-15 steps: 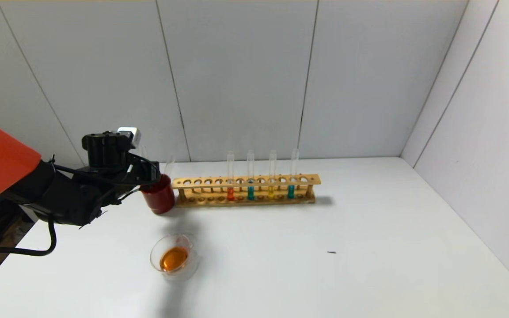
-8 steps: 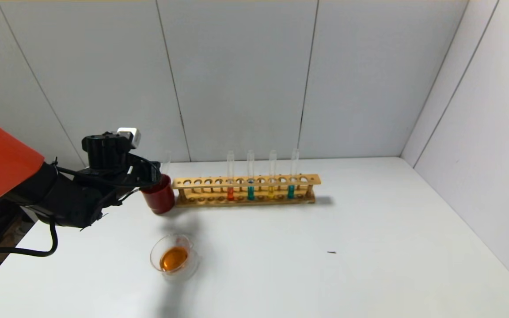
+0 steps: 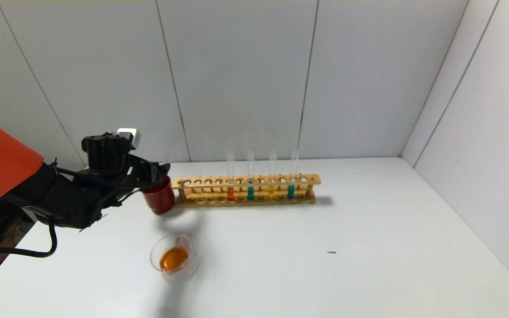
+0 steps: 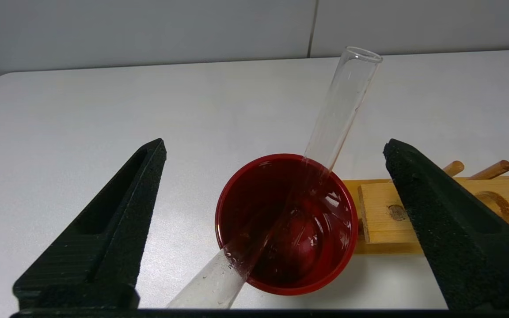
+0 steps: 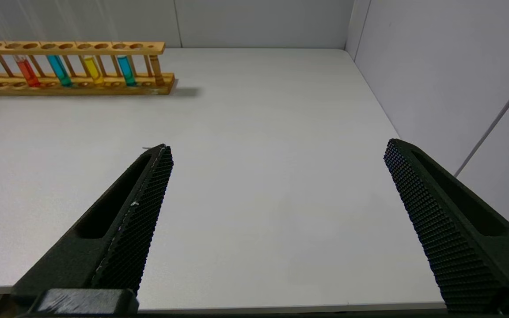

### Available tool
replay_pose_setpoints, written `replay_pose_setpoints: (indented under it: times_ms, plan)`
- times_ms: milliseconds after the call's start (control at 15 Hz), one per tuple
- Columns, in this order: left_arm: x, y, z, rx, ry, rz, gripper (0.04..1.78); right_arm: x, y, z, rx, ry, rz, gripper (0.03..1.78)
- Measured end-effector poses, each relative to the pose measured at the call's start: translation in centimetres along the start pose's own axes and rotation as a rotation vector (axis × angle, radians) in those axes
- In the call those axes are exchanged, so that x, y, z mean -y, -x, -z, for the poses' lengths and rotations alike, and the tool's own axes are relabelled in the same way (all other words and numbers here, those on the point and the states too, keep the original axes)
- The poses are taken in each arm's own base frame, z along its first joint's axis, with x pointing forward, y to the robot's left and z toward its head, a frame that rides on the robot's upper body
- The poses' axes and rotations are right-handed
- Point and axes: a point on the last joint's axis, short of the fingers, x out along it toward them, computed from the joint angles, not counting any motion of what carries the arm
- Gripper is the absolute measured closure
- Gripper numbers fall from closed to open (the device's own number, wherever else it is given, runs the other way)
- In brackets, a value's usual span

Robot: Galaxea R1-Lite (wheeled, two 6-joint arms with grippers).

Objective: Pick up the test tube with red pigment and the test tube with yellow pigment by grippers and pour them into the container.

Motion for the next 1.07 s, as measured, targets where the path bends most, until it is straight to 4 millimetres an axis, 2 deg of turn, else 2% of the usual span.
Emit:
replay_pose_setpoints:
  times_ms: [133, 333, 467, 600, 733, 800, 933, 1067]
  plan:
    - [0.0, 0.2, -0.4, 0.012, -0.001, 0.001, 0.07, 0.0, 0.0, 0.0, 0.0, 0.0, 0.0, 0.06]
    - [0.1, 1.2, -2.3, 0.054, -0.02, 0.005, 0.07, 0.0, 0.0, 0.0, 0.0, 0.0, 0.0, 0.06]
    - [0.0, 2.8, -4.4, 0.087, -0.054, 0.006, 0.07, 0.0, 0.0, 0.0, 0.0, 0.0, 0.0, 0.06]
    - [-0.1, 5.3, -6.7, 0.121, -0.074, 0.005, 0.07, 0.0, 0.0, 0.0, 0.0, 0.0, 0.0, 0.06]
    - [-0.2, 8.9, -9.2, 0.157, -0.089, 0.007, 0.07, 0.0, 0.0, 0.0, 0.0, 0.0, 0.0, 0.06]
    - [-0.4, 11.5, -10.4, 0.179, -0.094, 0.009, 0.07, 0.0, 0.0, 0.0, 0.0, 0.0, 0.0, 0.06]
    - [-0.6, 17.2, -12.1, 0.221, -0.1, 0.024, 0.07, 0.0, 0.0, 0.0, 0.0, 0.0, 0.0, 0.06]
    - [-1.3, 23.8, -12.4, 0.268, -0.106, 0.041, 0.07, 0.0, 0.0, 0.0, 0.0, 0.0, 0.0, 0.06]
